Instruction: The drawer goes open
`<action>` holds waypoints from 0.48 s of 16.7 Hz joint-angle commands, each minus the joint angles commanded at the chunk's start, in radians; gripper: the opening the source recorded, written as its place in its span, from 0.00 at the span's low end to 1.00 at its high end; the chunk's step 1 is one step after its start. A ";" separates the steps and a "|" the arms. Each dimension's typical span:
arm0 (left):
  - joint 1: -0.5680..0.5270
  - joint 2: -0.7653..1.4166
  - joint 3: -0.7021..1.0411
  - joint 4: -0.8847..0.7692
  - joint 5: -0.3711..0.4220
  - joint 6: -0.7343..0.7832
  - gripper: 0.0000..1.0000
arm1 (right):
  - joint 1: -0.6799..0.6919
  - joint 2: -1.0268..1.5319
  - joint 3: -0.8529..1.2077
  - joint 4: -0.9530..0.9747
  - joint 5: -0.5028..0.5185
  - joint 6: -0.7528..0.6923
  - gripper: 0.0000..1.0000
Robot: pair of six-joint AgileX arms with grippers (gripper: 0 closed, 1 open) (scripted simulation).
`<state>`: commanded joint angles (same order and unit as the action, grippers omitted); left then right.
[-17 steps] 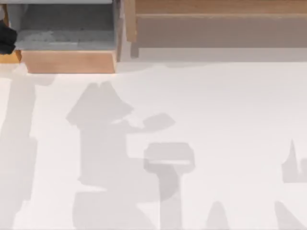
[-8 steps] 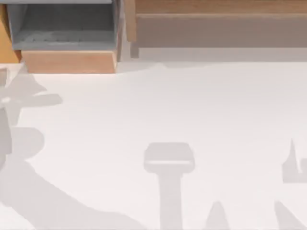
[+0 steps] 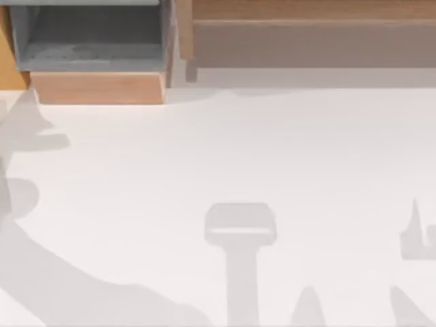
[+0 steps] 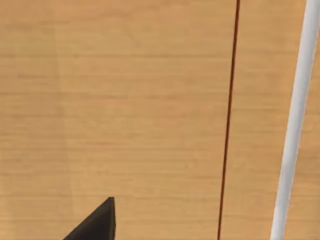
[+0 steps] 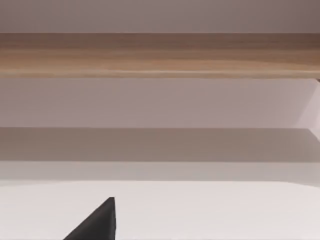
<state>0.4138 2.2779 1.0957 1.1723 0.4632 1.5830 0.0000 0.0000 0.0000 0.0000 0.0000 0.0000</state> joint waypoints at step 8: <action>-0.020 0.056 0.118 -0.057 -0.023 0.001 1.00 | 0.000 0.000 0.000 0.000 0.000 0.000 1.00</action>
<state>0.3936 2.3340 1.2139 1.1149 0.4405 1.5838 0.0000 0.0000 0.0000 0.0000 0.0000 0.0000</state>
